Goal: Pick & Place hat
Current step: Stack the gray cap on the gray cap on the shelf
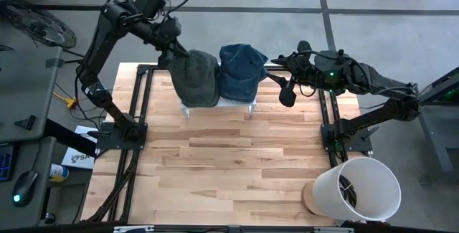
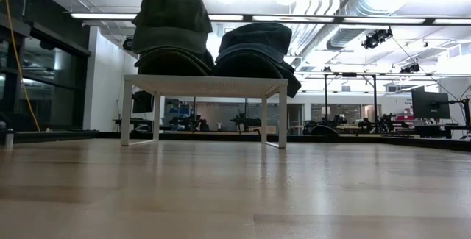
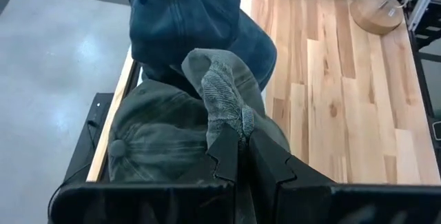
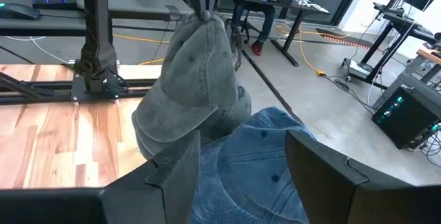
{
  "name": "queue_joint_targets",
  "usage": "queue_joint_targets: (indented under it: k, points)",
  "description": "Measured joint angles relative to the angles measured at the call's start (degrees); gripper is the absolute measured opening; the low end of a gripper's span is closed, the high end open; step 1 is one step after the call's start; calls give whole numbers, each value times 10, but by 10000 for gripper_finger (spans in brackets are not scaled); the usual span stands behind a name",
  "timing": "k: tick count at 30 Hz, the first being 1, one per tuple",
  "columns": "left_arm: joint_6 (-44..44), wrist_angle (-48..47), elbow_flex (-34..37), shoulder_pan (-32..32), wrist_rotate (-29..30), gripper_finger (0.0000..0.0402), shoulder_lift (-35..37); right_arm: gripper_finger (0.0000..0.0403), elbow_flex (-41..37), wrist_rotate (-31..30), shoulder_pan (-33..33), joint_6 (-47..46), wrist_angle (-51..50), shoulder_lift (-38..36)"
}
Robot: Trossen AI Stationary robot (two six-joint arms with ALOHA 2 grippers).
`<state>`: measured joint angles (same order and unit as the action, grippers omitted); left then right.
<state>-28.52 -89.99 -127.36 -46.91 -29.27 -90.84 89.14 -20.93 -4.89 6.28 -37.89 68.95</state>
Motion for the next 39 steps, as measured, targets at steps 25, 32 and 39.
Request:
queue_joint_targets:
  k: [25,32,39]
  points:
    - [-12,34,0,0,72,8,-85,206,0,-15,0,-29,0,9]
    - [-12,33,0,0,122,12,-100,206,0,-15,0,-35,0,9]
    - [-12,34,0,0,138,15,-106,206,0,-15,0,-35,0,9]
